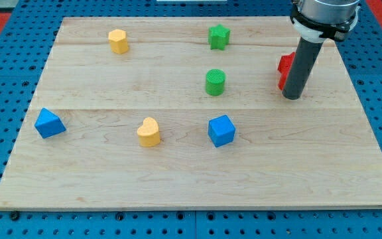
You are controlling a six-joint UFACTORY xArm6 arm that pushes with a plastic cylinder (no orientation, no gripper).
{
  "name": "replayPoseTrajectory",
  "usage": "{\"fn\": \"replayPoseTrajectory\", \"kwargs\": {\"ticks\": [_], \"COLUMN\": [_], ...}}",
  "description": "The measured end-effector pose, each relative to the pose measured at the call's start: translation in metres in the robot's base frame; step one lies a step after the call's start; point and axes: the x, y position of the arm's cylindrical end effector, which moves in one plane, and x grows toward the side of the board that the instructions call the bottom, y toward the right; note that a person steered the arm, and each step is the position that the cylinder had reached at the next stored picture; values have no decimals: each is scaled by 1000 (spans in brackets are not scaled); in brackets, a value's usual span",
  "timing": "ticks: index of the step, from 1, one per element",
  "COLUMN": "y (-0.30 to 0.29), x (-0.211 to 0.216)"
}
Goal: Slide the green circle to the top left of the red circle
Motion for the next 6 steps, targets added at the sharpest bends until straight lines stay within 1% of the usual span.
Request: {"fn": "replayPoseTrajectory", "kwargs": {"ticks": [1,2,3,4,5,6], "y": [-38,-113,-158,-203,-131,-100], "x": [17,10,24,2,-14,-21]}}
